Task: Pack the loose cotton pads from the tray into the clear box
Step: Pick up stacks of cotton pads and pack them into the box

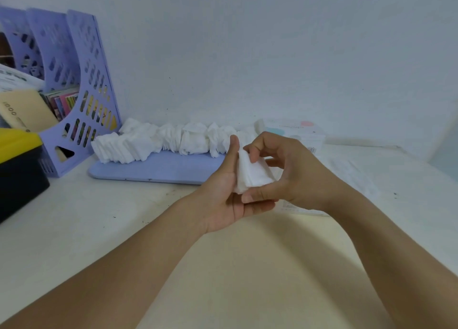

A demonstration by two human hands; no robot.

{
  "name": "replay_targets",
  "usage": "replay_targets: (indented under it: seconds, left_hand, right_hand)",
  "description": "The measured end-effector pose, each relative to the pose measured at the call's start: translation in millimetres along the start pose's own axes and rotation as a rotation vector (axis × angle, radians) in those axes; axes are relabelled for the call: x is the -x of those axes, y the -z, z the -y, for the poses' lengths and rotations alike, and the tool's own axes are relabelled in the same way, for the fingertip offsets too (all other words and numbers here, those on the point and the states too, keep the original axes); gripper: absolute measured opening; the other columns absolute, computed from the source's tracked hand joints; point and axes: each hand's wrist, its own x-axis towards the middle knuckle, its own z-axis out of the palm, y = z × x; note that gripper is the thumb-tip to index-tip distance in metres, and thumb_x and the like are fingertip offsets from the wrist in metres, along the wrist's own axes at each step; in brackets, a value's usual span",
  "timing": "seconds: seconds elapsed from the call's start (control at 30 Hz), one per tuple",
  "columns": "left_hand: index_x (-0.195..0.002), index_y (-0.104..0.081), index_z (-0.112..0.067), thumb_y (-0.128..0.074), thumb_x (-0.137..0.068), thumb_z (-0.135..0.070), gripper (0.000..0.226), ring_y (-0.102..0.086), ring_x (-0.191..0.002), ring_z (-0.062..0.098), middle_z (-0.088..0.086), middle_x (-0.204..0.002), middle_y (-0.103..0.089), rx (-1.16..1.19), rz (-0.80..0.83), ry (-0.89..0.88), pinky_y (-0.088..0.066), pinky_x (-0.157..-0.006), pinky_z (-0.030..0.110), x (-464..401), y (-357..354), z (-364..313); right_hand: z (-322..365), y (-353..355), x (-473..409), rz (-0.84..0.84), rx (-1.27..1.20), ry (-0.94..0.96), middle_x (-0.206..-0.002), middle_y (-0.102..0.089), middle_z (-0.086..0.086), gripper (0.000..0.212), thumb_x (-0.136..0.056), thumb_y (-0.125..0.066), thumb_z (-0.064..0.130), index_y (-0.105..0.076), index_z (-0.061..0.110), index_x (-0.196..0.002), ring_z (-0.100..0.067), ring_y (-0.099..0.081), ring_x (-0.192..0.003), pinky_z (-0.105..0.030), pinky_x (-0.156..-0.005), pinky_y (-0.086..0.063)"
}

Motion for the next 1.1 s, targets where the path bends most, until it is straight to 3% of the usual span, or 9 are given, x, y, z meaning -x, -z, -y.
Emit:
replay_targets:
  seconds: [0.17,0.27,0.4,0.57,0.7,0.87,0.93,1.0,1.1]
  left_hand:
    - [-0.116,-0.07,-0.023,-0.054,-0.078,-0.076,0.067,-0.074,-0.093,0.026,0.008,-0.105,-0.075,0.173,-0.018,-0.025,-0.054,-0.098,0.047,0.8,-4.0,-2.2]
    - [-0.126,-0.068,-0.019,-0.064,-0.071,-0.071,0.075,-0.074,-0.093,0.027,0.01,-0.113,-0.074,0.174,-0.023,-0.011,-0.06,-0.084,0.043,0.5,-2.4,-2.1]
    - [-0.12,-0.068,-0.016,-0.065,-0.07,-0.071,0.074,-0.075,-0.084,0.024,0.008,-0.1,-0.076,0.17,-0.03,0.005,-0.061,-0.066,0.033,2.1,-0.5,-2.1]
    - [-0.118,-0.07,-0.02,-0.063,-0.072,-0.072,0.07,-0.073,-0.093,0.021,0.006,-0.106,-0.076,0.02,-0.067,-0.014,-0.058,-0.083,0.035,3.1,-1.3,-1.5]
    - [-0.12,-0.069,-0.022,-0.055,-0.079,-0.074,0.068,-0.072,-0.091,0.017,0.003,-0.111,-0.076,-0.075,-0.04,-0.029,-0.057,-0.075,0.032,5.7,-3.8,-1.6]
    - [-0.108,-0.074,-0.022,-0.048,-0.082,-0.077,0.066,-0.071,-0.081,0.019,0.003,-0.105,-0.076,-0.094,-0.021,-0.024,-0.053,-0.07,0.032,7.8,-6.6,-1.8]
    - [-0.115,-0.07,-0.023,-0.04,-0.08,-0.081,0.075,-0.072,-0.086,0.02,0.005,-0.109,-0.076,-0.105,0.023,-0.014,-0.057,-0.076,0.036,8.7,-5.9,-4.2]
    - [-0.122,-0.067,-0.023,-0.031,-0.081,-0.083,0.081,-0.071,-0.104,0.021,0.004,-0.119,-0.074,-0.093,0.068,0.01,-0.054,-0.095,0.043,9.3,-3.0,-7.7]
    - [-0.126,-0.063,-0.021,-0.042,-0.092,-0.067,0.061,-0.065,-0.121,0.02,0.006,-0.128,-0.07,-0.054,0.087,0.001,-0.047,-0.107,0.045,11.1,-0.3,-11.2]
  right_hand:
    - [-3.3,1.3,0.0,0.019,-0.018,-0.019,-0.112,-0.07,0.012,0.058,-0.056,-0.099,0.011,-0.056,0.015,-0.096,-0.01,-0.064,-0.108,-0.031,-0.095,-0.052]
    - [-5.8,1.9,-0.7,0.008,-0.039,-0.02,-0.114,-0.07,0.011,0.068,-0.055,-0.099,0.009,-0.057,0.017,-0.107,-0.008,-0.064,-0.112,-0.03,-0.098,-0.053]
    - [-3.8,2.2,0.2,0.054,0.015,-0.011,-0.123,-0.066,0.015,0.081,-0.057,-0.098,0.02,-0.059,0.026,-0.128,-0.001,-0.058,-0.121,-0.023,-0.1,-0.049]
    - [-3.9,-3.0,0.7,0.056,0.059,-0.003,-0.115,-0.069,0.015,0.069,-0.061,-0.097,0.024,-0.065,0.027,-0.122,-0.002,-0.061,-0.114,-0.017,-0.096,-0.048]
    - [-8.0,-6.3,-0.2,-0.006,0.062,-0.004,-0.106,-0.068,0.013,0.065,-0.058,-0.098,0.025,-0.064,0.028,-0.114,-0.009,-0.063,-0.109,-0.035,-0.094,-0.053]
    - [-8.9,-5.8,0.5,0.068,0.147,-0.007,-0.117,-0.066,0.02,0.089,-0.057,-0.098,0.022,-0.055,0.031,-0.134,-0.003,-0.061,-0.111,-0.023,-0.093,-0.051]
    - [-10.0,-6.7,-0.1,0.046,0.185,0.007,-0.11,-0.067,0.017,0.08,-0.059,-0.097,0.025,-0.058,0.032,-0.129,-0.005,-0.063,-0.103,-0.027,-0.086,-0.053]
    - [-10.9,-6.3,-0.8,-0.005,0.168,0.022,-0.106,-0.067,0.015,0.071,-0.062,-0.096,0.025,-0.061,0.031,-0.124,-0.007,-0.064,-0.1,-0.027,-0.081,-0.053]
    - [-11.6,-2.3,-1.4,-0.043,0.062,0.018,-0.107,-0.067,0.014,0.069,-0.063,-0.096,0.02,-0.062,0.029,-0.122,-0.008,-0.065,-0.101,-0.025,-0.08,-0.054]
